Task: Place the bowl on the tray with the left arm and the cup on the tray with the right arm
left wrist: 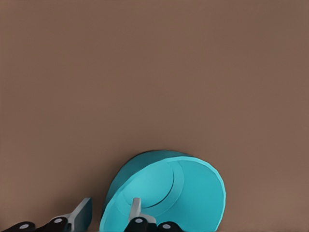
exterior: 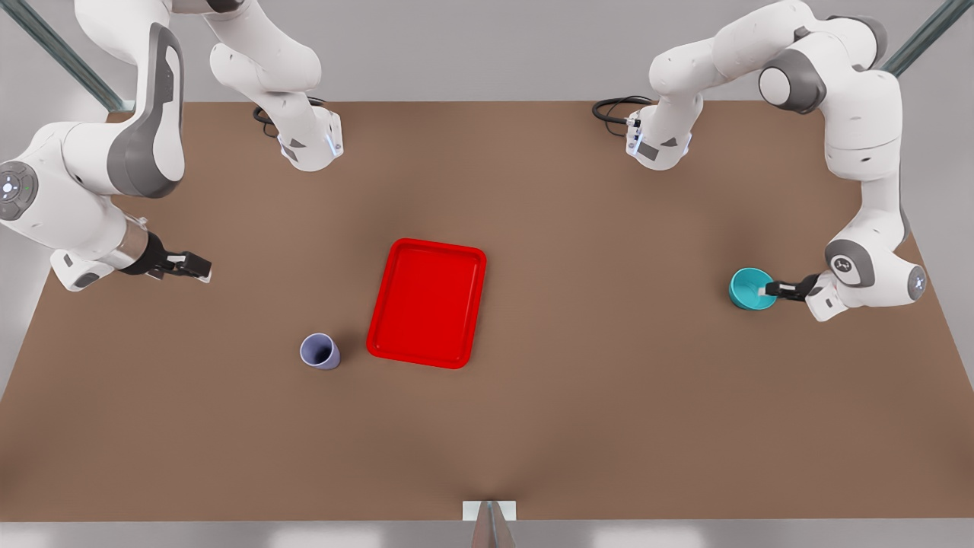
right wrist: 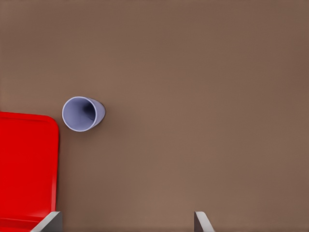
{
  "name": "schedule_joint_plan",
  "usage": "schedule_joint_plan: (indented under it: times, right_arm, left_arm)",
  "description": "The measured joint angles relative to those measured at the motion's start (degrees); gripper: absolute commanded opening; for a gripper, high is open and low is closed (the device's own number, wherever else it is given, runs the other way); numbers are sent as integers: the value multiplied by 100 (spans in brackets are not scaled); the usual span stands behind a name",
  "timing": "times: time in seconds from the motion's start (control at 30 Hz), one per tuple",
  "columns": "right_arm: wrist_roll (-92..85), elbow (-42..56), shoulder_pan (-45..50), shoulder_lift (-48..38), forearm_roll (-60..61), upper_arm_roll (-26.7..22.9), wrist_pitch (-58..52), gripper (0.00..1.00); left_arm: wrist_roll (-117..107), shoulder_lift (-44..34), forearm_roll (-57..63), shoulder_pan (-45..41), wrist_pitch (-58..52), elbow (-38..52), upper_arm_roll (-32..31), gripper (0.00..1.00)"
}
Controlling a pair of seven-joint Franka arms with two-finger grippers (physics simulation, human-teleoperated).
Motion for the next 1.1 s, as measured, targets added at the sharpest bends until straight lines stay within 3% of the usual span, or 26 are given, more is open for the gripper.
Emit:
schedule_joint_plan:
  times: [0.27,0.6,0.7,0.87,0.97,1.03,1.1]
  right_arm:
    - [0,0,4,0,1,0,9,100]
    - [0,0,3,0,1,0,0,100]
    - [0,0,1,8,1,0,6,100]
    - [0,0,3,2,1,0,9,100]
    - [0,0,-9,6,1,0,-8,100]
    - [0,0,-8,3,1,0,-14,100]
    - [0,-9,-2,0,1,0,-22,100]
  left_arm:
    - [-35,10,4,-23,55,0,0,21]
    - [-227,-243,247,-239,-144,8,0,21]
    - [-1344,-1115,371,-1449,-622,65,-2,21]
    - [-3283,-1198,448,-3325,-655,654,-117,21]
    - [-4461,-902,470,-3357,-881,1182,-713,21]
    - [-5877,-642,469,-3397,-903,1655,-1520,21]
    - [-6902,-628,458,-3857,-877,1713,-1715,21]
